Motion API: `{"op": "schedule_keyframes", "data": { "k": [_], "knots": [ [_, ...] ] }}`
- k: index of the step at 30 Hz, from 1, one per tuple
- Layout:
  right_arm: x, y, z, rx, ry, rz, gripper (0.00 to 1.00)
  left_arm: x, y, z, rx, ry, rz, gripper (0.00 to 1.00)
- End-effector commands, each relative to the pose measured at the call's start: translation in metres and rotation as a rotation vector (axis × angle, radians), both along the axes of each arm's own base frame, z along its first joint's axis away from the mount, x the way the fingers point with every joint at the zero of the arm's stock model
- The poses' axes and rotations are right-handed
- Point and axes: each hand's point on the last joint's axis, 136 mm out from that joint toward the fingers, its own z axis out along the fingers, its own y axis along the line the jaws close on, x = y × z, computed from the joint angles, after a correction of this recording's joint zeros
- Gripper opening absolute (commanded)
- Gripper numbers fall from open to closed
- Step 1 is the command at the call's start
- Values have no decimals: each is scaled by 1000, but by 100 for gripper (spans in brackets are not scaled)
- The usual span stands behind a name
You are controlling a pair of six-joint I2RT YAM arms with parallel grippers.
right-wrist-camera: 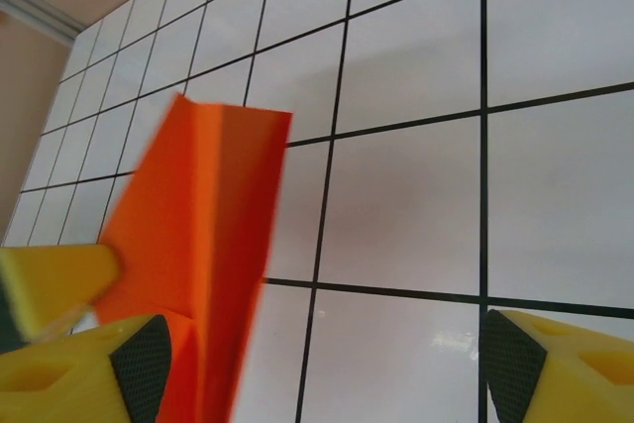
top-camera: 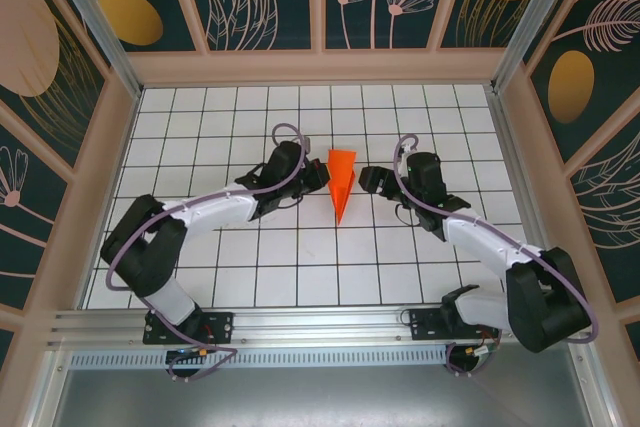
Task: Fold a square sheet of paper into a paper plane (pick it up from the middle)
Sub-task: Move a paper plane to the center of the table.
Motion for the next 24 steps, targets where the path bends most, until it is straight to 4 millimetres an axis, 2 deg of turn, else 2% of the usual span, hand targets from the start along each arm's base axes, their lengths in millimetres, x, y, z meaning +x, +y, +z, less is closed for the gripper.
{"op": "schedule_keyframes", "data": {
  "k": [1,8,12,16,24],
  "knots": [
    [-8,4,6,31,11,36,79,-8,-21,-16,-99,15,-82,0],
    [-28,27,-17,52,120,107,55,-17,-11,-48,-81,56,-57,0],
    [-31,42,-26,14,156,114,40,-23,1,-67,-36,85,-30,0],
    [-35,56,-35,-14,177,117,35,-27,13,-75,-8,91,-1,0],
    [-38,75,-44,-56,209,146,32,-32,17,-83,10,107,-1,0]
  ]
}}
